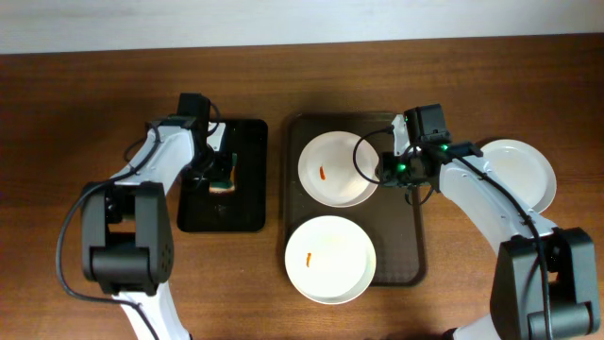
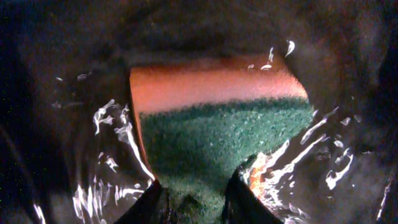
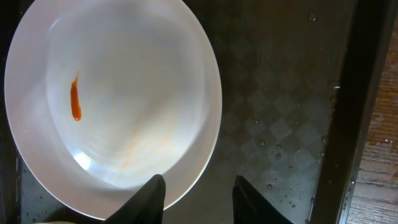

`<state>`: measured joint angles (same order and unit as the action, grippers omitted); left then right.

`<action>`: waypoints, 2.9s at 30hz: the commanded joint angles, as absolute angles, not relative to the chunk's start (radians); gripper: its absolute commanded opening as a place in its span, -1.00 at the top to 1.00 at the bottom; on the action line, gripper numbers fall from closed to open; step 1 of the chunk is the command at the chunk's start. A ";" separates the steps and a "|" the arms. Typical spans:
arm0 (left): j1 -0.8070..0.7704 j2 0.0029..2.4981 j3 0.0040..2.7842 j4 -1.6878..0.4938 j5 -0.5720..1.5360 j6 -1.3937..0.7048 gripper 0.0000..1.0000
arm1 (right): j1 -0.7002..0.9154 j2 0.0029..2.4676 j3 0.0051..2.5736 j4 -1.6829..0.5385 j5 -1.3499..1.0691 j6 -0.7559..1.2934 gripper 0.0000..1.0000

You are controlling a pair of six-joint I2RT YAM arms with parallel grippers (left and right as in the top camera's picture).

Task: Clean dirty plates on tray and stack at the side
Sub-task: 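Scrub the second plate with the sponge held in the left gripper, then lift the second plate with the right gripper and stack it on the first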

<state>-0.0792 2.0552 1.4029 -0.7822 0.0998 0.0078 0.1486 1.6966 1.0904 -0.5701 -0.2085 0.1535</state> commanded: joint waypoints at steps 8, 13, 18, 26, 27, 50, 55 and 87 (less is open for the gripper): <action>-0.092 1.949 1.496 -0.918 0.143 0.004 1.00 | 0.150 1.750 1.105 -0.481 -0.123 0.145 0.52; -0.137 1.918 1.581 -0.958 0.294 0.006 1.00 | 0.150 1.870 1.105 -0.424 -0.141 0.144 0.51; -0.224 1.918 1.587 -0.884 0.405 -0.022 1.00 | 0.150 1.921 1.105 -0.410 -0.165 0.139 0.84; -0.425 1.927 1.587 -0.693 0.333 -0.227 1.00 | 0.149 1.919 1.105 -0.413 -0.134 0.226 0.92; -0.452 1.944 1.587 -0.670 0.333 -0.259 1.00 | 0.150 1.919 1.105 -0.414 -0.134 0.226 0.92; -0.577 2.233 1.687 -0.807 -0.324 -0.272 1.00 | 0.150 1.919 1.105 -0.479 -0.134 0.226 0.92; -0.598 2.233 1.732 -0.872 -0.409 -0.275 1.00 | 0.149 1.919 1.105 -0.495 -0.122 0.249 0.92; -0.049 1.882 1.722 -1.145 0.142 0.027 -0.99 | 0.150 1.844 1.238 -0.650 -0.191 0.169 0.92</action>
<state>-0.0582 2.0705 1.7107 -1.1378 0.1249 0.0116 0.1520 1.8889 1.1664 -0.6006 -0.1825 0.2050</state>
